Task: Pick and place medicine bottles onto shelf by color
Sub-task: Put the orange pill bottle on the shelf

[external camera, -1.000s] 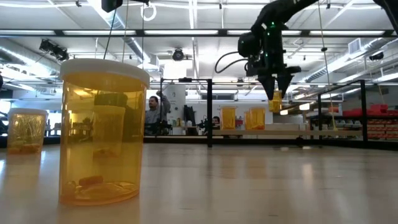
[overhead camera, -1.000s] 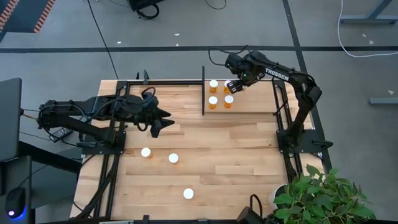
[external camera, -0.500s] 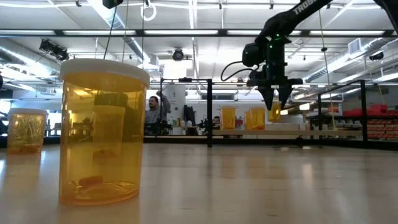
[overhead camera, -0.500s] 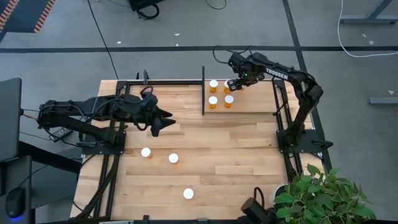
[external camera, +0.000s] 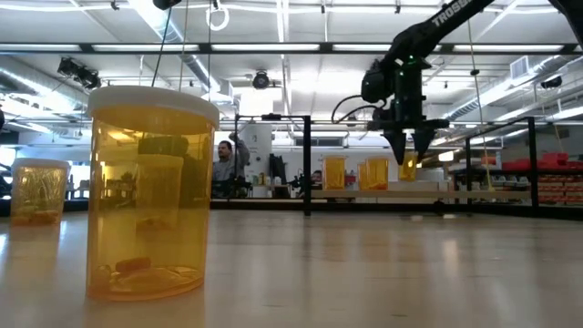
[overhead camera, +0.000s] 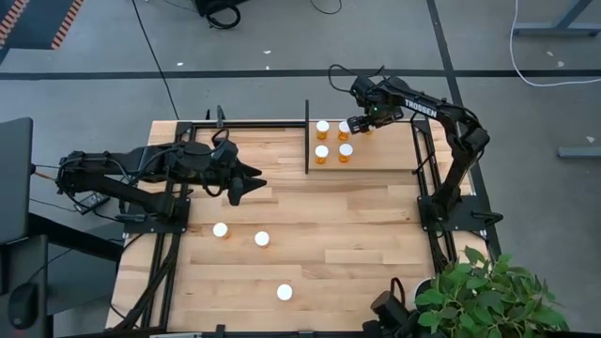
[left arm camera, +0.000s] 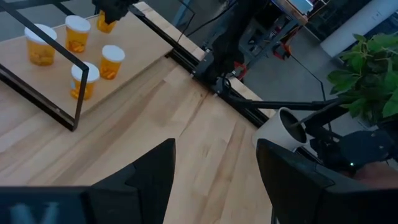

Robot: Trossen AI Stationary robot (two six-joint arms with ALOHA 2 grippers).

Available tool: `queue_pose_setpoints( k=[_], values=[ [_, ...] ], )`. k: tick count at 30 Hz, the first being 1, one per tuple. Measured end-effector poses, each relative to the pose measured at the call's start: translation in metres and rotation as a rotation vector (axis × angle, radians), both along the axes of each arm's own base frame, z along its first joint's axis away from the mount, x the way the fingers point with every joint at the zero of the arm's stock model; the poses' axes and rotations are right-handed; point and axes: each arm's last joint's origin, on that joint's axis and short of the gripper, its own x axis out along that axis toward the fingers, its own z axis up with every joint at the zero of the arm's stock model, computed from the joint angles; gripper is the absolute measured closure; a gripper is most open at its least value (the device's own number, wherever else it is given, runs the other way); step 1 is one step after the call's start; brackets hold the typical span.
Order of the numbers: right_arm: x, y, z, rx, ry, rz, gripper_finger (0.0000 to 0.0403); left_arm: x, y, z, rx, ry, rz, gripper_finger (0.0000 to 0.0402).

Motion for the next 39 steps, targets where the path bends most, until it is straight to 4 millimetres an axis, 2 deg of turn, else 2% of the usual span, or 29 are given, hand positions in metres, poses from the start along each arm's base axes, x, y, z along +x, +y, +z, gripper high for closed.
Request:
queue_pose_setpoints(
  k=[7, 17, 39],
  values=[
    [-0.003, 0.004, -0.019, 0.024, 0.017, -0.009, 0.0177, 0.0, 0.0, 0.0, -0.02, -0.001, 0.007, 0.0171],
    [0.001, 0.001, -0.019, 0.013, -0.045, -0.019, 0.0177, 0.0, -0.003, 0.0, -0.019, 0.001, -0.005, 0.0171],
    [-0.001, 0.003, -0.019, 0.039, -0.022, -0.018, 0.0177, 0.0, -0.003, 0.0, -0.024, 0.001, -0.003, 0.0171]
  ],
)
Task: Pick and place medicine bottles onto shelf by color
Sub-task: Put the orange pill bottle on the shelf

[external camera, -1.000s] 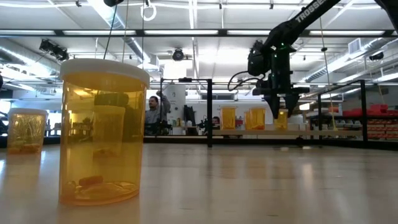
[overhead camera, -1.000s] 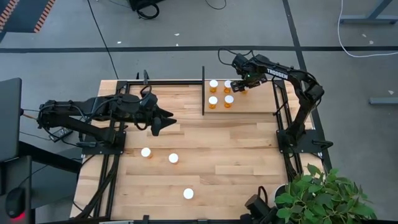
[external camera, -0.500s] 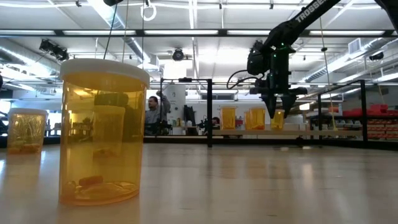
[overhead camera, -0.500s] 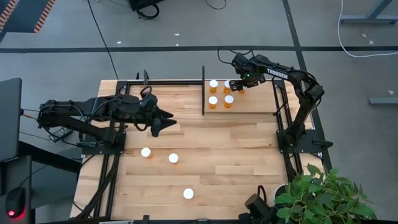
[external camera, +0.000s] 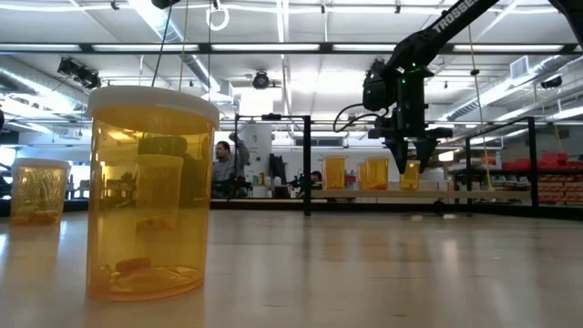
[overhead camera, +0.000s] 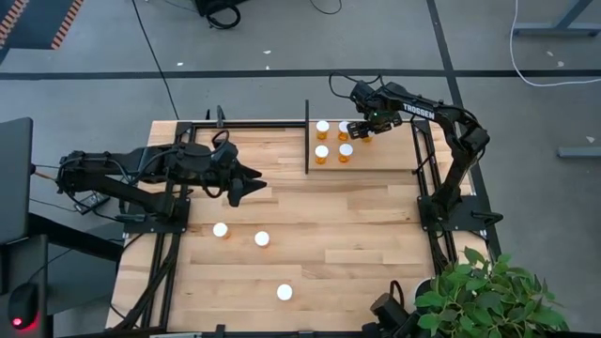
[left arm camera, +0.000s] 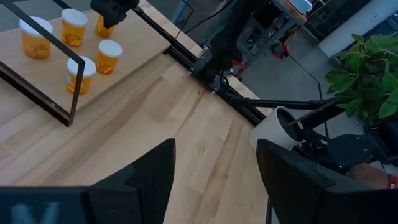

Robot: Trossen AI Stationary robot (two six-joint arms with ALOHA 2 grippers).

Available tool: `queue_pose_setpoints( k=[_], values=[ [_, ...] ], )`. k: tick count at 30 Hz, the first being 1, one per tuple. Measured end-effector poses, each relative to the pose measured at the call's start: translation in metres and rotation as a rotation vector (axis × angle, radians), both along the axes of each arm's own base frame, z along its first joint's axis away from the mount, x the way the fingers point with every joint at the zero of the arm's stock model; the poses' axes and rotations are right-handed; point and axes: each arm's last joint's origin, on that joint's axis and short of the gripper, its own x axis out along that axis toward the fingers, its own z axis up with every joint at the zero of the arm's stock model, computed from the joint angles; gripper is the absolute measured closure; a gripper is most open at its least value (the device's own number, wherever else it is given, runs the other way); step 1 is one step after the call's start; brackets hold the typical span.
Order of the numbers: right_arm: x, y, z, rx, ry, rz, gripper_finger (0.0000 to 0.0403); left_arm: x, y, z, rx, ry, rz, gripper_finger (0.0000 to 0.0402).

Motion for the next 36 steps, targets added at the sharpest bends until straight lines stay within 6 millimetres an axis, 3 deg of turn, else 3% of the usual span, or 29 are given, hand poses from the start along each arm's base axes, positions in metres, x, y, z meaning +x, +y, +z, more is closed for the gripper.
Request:
queue_pose_setpoints(
  k=[6, 16, 23, 36],
  values=[
    [0.0, -0.001, 0.0, -0.005, -0.003, 0.005, 0.0174, 0.0, 0.0, 0.0, -0.001, 0.0, 0.0, 0.0171],
    [0.001, -0.001, 0.0, -0.016, -0.003, 0.007, 0.0112, -0.001, -0.004, -0.001, 0.003, 0.012, -0.022, 0.0171],
    [0.002, 0.001, 0.001, 0.006, -0.01, 0.015, 0.0098, -0.001, -0.004, -0.002, 0.005, 0.018, -0.022, 0.0171],
    [0.011, 0.015, 0.029, 0.061, 0.034, 0.065, 0.0098, -0.006, -0.004, -0.009, 0.065, 0.114, -0.047, 0.0171]
  ],
)
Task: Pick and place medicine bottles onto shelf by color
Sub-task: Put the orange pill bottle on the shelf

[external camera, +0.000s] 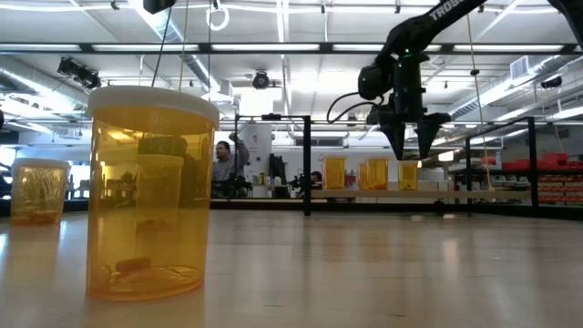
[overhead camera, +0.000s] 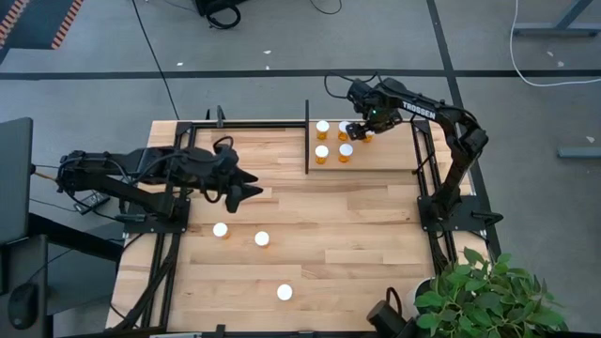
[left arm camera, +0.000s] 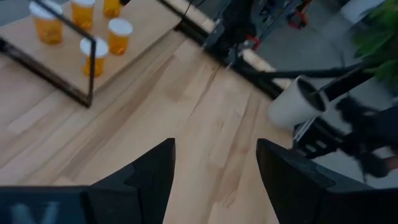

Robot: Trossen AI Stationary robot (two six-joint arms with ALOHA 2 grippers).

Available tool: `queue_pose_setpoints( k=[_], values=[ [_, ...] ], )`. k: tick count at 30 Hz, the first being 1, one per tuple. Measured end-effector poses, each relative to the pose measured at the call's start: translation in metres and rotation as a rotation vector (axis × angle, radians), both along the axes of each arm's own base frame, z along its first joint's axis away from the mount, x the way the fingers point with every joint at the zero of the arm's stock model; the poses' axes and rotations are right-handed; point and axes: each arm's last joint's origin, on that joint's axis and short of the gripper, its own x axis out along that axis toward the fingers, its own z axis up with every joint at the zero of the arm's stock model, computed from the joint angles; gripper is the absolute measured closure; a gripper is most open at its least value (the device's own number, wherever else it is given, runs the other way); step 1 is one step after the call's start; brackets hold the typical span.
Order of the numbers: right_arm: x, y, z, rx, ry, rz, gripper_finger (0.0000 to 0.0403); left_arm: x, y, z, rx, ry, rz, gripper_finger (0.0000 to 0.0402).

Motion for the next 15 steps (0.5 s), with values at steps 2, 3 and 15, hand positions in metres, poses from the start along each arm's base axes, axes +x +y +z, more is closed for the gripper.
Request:
queue_pose_setpoints(
  k=[2, 3, 15],
  values=[
    [0.002, 0.004, 0.005, 0.011, 0.011, 0.007, 0.0098, -0.002, 0.0, -0.002, 0.011, 0.03, -0.004, 0.0171],
    [0.003, 0.007, 0.008, 0.017, 0.018, 0.015, 0.0098, -0.003, 0.0, -0.004, 0.021, 0.053, -0.009, 0.0171],
    [0.027, 0.045, 0.053, 0.009, 0.05, 0.109, 0.0098, -0.015, 0.001, -0.019, 0.064, 0.255, -0.034, 0.0171]
  ],
)
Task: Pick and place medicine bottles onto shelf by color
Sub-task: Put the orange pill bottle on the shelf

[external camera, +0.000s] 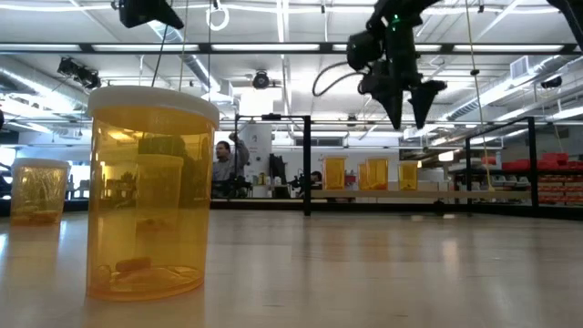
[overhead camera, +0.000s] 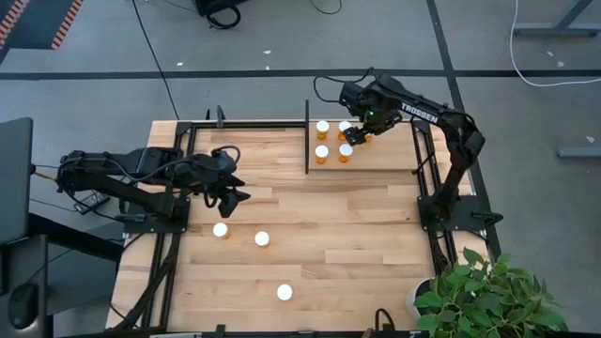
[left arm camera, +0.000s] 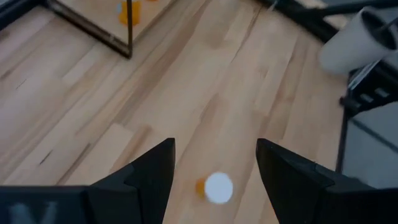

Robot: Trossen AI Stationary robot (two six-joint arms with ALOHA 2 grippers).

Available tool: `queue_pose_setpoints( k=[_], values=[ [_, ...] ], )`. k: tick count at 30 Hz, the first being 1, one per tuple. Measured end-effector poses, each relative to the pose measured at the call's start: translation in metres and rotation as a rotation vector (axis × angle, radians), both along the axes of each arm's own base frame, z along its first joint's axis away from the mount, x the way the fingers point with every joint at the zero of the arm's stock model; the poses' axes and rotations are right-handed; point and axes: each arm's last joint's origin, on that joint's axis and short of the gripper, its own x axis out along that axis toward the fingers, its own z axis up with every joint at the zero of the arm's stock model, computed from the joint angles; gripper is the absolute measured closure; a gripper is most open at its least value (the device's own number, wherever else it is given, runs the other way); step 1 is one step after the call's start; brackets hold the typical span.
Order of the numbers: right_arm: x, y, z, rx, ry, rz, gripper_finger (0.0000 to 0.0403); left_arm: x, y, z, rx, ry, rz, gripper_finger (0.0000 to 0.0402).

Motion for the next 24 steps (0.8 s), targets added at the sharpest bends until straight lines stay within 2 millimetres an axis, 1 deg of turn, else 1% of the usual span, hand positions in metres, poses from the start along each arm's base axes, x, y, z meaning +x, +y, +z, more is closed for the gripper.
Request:
queue_pose_setpoints(
  k=[3, 7, 12, 18, 20, 24],
  values=[
    [0.014, 0.017, 0.014, -0.013, -0.06, 0.035, 0.0098, -0.005, 0.001, -0.005, 0.008, 0.077, 0.006, 0.0171],
    [0.032, 0.046, 0.027, -0.031, -0.12, 0.073, 0.0098, -0.012, 0.005, -0.016, -0.022, 0.214, 0.11, 0.0171],
    [0.051, 0.09, 0.03, -0.023, -0.15, 0.083, 0.0103, -0.023, 0.005, -0.024, -0.007, 0.371, 0.11, 0.0171],
    [0.065, 0.15, 0.03, -0.017, -0.18, 0.071, 0.0104, -0.033, 0.006, -0.035, 0.031, 0.568, 0.059, 0.0171],
    [0.067, 0.169, 0.03, -0.023, -0.189, 0.056, 0.0104, -0.034, 0.006, -0.044, 0.007, 0.611, 0.047, 0.0171],
    [0.07, 0.205, 0.03, -0.028, -0.235, 0.038, 0.0104, -0.036, 0.002, -0.074, -0.042, 0.715, -0.03, 0.017]
  ],
)
